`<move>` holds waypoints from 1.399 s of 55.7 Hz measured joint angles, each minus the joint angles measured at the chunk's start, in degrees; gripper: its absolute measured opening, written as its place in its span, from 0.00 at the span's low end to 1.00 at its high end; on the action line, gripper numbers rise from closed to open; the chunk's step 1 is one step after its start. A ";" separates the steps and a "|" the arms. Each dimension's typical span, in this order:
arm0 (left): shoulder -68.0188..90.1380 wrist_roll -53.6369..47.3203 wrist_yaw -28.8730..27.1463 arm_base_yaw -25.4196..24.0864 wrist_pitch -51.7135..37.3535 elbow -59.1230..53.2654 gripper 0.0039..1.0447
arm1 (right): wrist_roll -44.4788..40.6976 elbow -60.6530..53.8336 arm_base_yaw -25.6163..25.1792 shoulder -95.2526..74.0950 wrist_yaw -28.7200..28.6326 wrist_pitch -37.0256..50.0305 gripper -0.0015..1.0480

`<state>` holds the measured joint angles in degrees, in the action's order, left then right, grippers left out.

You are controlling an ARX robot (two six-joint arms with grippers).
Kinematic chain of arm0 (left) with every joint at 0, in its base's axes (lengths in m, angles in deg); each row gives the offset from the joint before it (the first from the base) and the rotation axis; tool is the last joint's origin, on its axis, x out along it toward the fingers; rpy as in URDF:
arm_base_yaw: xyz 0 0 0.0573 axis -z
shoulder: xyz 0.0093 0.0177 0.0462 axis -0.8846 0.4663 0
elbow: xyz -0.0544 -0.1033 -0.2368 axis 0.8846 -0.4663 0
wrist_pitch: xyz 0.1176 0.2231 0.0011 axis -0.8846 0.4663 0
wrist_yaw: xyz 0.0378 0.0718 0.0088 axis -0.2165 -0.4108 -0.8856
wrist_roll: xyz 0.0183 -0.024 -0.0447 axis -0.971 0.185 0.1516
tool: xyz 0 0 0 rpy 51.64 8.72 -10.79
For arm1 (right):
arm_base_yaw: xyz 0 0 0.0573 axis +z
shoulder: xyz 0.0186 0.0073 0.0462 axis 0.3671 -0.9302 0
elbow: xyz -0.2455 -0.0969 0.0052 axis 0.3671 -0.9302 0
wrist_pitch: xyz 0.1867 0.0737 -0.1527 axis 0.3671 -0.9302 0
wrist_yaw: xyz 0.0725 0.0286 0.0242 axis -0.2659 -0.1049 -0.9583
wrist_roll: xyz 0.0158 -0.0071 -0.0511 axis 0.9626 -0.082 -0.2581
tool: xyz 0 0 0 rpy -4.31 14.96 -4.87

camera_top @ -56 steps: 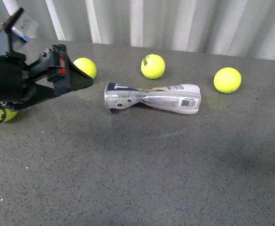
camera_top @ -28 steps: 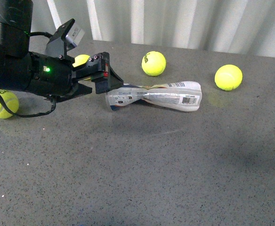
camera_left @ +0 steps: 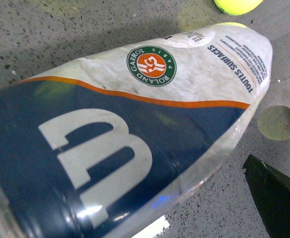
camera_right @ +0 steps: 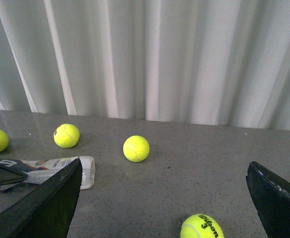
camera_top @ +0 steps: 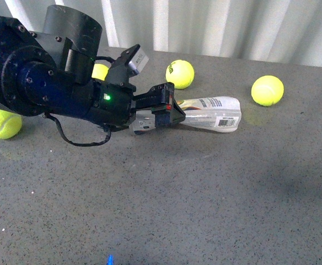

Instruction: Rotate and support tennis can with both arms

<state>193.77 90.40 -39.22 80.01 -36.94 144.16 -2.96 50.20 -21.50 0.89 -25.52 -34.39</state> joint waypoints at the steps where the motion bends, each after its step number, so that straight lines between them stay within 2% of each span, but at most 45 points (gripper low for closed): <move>1: 0.39 0.31 0.00 0.11 -0.15 0.17 0.94 | 0.00 0.00 0.00 0.00 0.00 0.00 0.93; 12: 2.82 5.33 1.33 0.74 -4.79 0.72 0.92 | 0.00 0.00 0.00 0.00 -0.02 0.00 0.93; 16: 3.30 8.15 1.79 0.76 -6.93 0.72 0.82 | 0.00 0.00 0.00 0.00 0.00 0.00 0.93; 22: 3.45 12.55 2.95 0.76 -9.09 0.66 0.59 | 0.00 0.00 0.00 0.00 0.00 0.00 0.93; 31: 3.45 14.97 4.48 0.96 -10.95 -1.42 0.32 | 0.00 0.00 0.00 0.00 0.00 0.00 0.93; 38: 2.34 16.85 6.56 1.46 -12.68 -3.43 0.14 | 0.00 0.00 0.00 0.00 0.00 0.00 0.93; 43: 0.20 16.98 7.41 2.01 -12.76 -4.26 0.03 | 0.00 0.00 0.00 0.00 -0.02 0.00 0.93; 48: -2.27 16.15 6.38 2.36 -10.27 -4.76 0.03 | 0.00 0.00 0.00 0.00 0.00 0.00 0.93; 57: -9.92 7.74 4.02 1.77 6.58 -1.33 0.03 | 0.00 0.00 0.00 0.00 0.00 0.00 0.93; 63: -14.08 -2.84 -0.15 1.09 26.18 9.27 0.03 | 0.00 0.00 0.00 0.00 0.00 0.00 0.93; 69: -14.47 -17.97 -9.53 1.11 49.75 26.73 0.03 | 0.00 0.00 0.00 0.00 0.00 0.00 0.93; 78: -10.67 -36.94 -21.22 3.72 74.16 49.46 0.03 | 0.00 0.00 0.00 0.00 -0.02 0.00 0.93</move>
<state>183.10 53.47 -60.45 83.73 37.22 193.62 -2.96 50.20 -21.50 0.89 -25.54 -34.39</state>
